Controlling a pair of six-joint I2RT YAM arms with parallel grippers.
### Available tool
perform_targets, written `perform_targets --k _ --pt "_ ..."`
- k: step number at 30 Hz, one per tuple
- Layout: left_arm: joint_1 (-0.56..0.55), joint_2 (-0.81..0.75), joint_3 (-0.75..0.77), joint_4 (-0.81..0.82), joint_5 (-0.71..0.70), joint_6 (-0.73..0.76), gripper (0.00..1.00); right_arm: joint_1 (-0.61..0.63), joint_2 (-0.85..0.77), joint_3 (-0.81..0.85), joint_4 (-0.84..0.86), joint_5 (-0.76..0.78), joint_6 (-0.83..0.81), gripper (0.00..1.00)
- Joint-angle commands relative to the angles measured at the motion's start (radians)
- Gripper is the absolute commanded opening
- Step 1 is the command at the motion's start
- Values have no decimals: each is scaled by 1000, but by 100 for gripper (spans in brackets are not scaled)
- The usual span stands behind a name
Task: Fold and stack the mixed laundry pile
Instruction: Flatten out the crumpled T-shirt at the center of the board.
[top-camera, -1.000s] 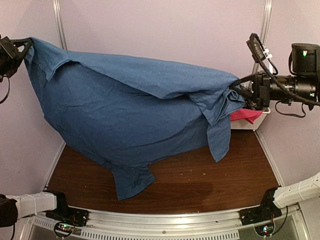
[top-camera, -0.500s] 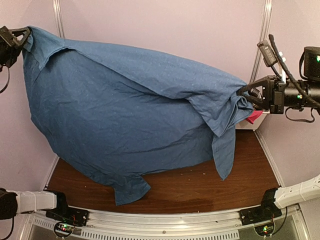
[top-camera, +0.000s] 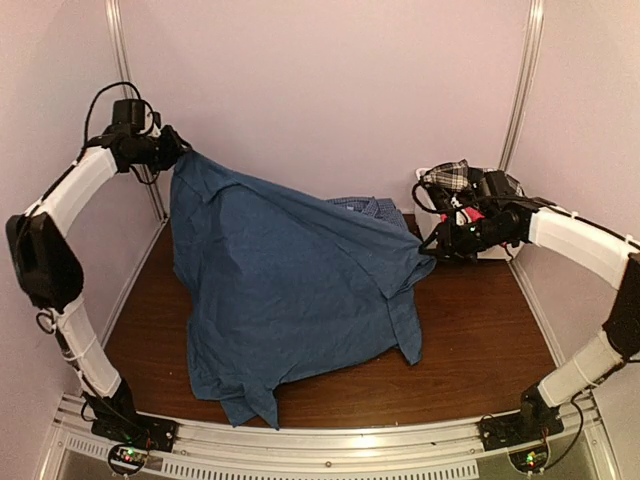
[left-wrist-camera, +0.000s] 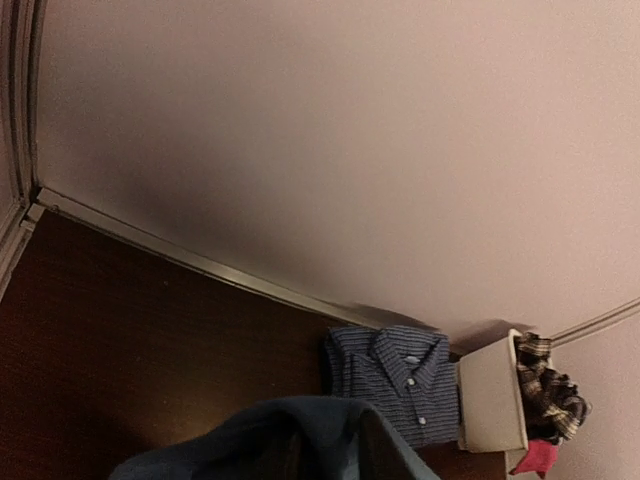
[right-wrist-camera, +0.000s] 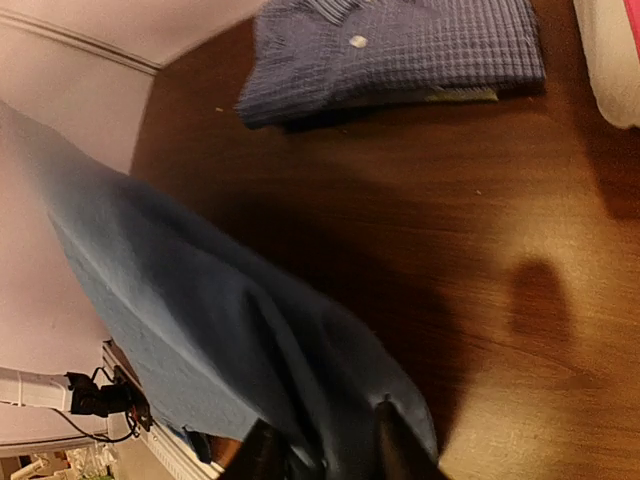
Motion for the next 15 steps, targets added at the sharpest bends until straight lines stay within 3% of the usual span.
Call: perform_targets --k 1,3,4,6,9,15 --pt "21 330 217 -20 -73 105 56 -40 172 143 -23 44 13 70" --pt "20 416 330 -122 -60 114 78 -39 178 198 -70 150 -7 87" --pt "11 416 336 -147 -65 125 95 -37 173 220 -103 201 -27 90" --pt "-9 358 270 -160 -105 154 98 -33 151 213 -124 228 -58 90" --pt "-33 237 52 -162 -98 171 98 9 115 130 -86 161 -89 84" --pt "-144 -18 -385 -191 -97 171 95 228 188 75 -77 104 -144 78"
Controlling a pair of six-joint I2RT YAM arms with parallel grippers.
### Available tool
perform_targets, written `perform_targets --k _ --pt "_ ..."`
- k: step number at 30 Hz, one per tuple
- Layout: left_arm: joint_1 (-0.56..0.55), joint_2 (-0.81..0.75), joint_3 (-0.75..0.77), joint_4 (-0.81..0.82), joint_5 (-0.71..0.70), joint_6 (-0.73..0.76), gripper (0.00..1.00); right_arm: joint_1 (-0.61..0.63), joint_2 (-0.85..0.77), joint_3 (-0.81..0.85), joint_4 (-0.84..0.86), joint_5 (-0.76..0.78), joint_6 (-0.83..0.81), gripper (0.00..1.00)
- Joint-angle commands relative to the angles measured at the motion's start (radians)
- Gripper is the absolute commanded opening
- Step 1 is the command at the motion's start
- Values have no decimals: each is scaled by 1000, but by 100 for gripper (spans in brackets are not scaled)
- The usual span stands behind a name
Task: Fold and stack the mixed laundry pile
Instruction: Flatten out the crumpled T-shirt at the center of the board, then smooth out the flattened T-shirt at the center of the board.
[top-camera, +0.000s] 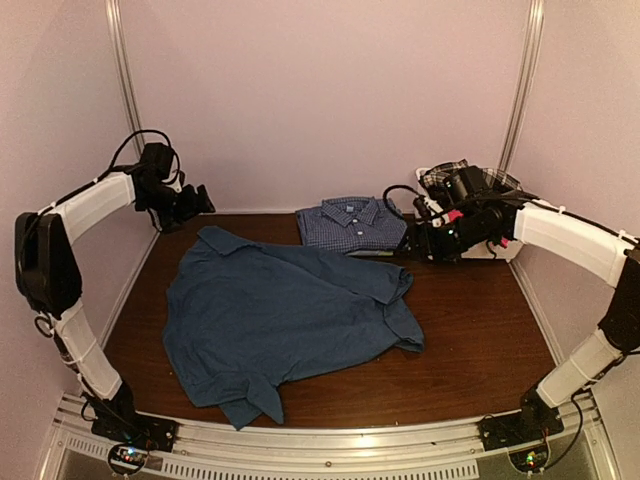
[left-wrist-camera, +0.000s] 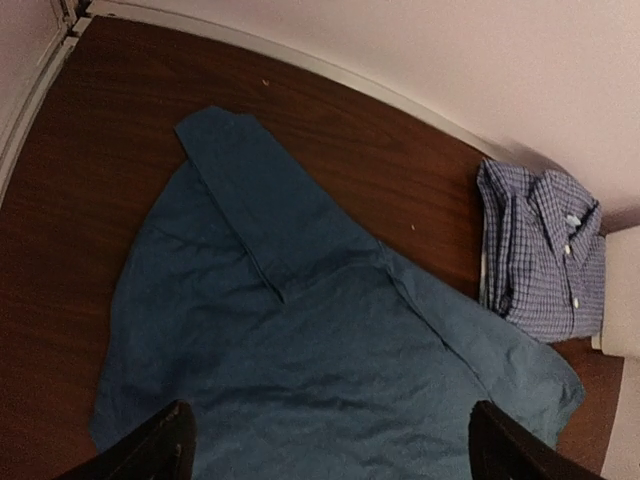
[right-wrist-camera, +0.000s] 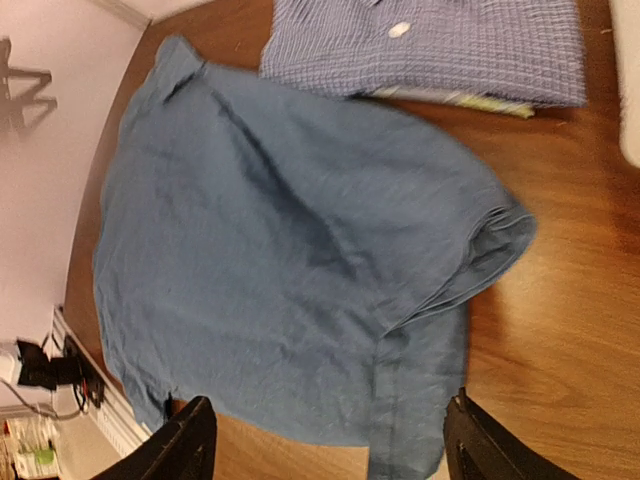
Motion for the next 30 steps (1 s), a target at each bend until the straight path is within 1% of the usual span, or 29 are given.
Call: perform_targets --k 1,5,7,10,12,14,18,21,24,29,30 --pt "-97 -191 -250 -27 -9 16 93 155 95 -35 -9 -31 -83 77" --pt "-170 -311 -461 -37 18 -41 83 229 206 -21 6 -48 -130 72" --pt "-197 -333 -538 -37 33 -64 77 238 259 -24 5 -44 -148 70" --pt "-201 -342 -640 -22 31 -107 66 237 307 -54 3 -1 -156 70" --pt "-195 -320 -661 -42 3 -116 55 237 330 -88 -10 27 -154 69" --pt "-185 -290 -667 -53 -6 -115 50 236 334 -140 -15 42 -144 68" --pt "-137 -242 -663 -78 -43 -108 40 237 290 -266 -17 46 -107 62" --pt "-83 -213 -662 -98 -62 -76 36 237 211 -377 -20 20 -70 58" --pt "-40 -194 -668 -122 -85 -42 35 253 147 -461 -25 -70 -42 52" --pt "23 -195 -688 -139 -112 -1 34 380 21 -505 -49 -283 -9 51" --pt "34 -196 -684 -144 -112 6 34 383 -13 -498 -57 -303 -6 51"
